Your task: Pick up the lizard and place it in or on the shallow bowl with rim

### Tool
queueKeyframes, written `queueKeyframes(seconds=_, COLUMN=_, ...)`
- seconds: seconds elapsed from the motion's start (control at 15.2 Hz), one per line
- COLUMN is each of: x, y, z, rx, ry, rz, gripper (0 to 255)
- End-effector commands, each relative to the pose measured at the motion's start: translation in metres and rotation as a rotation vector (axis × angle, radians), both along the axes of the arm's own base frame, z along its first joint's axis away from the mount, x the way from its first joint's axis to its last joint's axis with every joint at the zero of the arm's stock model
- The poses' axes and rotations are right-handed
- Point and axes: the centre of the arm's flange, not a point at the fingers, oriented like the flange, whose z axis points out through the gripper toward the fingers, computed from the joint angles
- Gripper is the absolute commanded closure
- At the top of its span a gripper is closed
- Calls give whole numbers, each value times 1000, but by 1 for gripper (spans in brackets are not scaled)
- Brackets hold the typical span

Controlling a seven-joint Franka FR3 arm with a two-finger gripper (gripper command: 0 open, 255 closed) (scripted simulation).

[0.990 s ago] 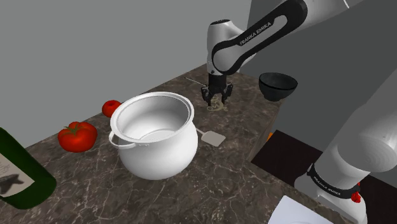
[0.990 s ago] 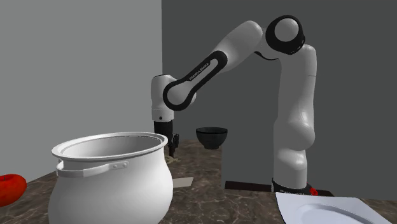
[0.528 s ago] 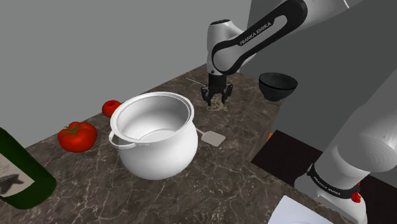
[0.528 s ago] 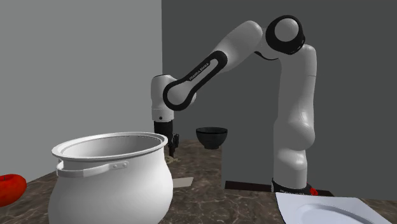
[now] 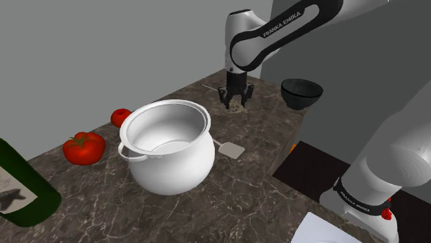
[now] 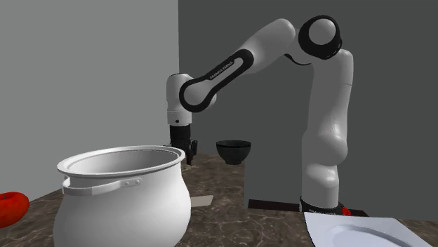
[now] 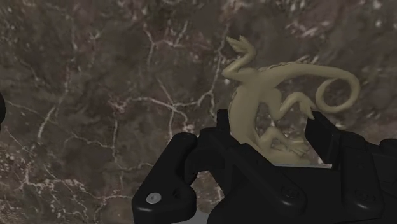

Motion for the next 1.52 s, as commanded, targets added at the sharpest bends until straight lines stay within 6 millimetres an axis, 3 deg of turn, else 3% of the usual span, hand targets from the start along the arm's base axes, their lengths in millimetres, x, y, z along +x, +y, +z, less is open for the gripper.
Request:
queueKeyframes(seconds=0.0, x=0, y=0, z=11, rx=0, ry=0, rz=0, gripper=255)
queueKeyframes(seconds=1.45, x=0, y=0, z=127, rx=0, ry=0, rz=0, gripper=255)
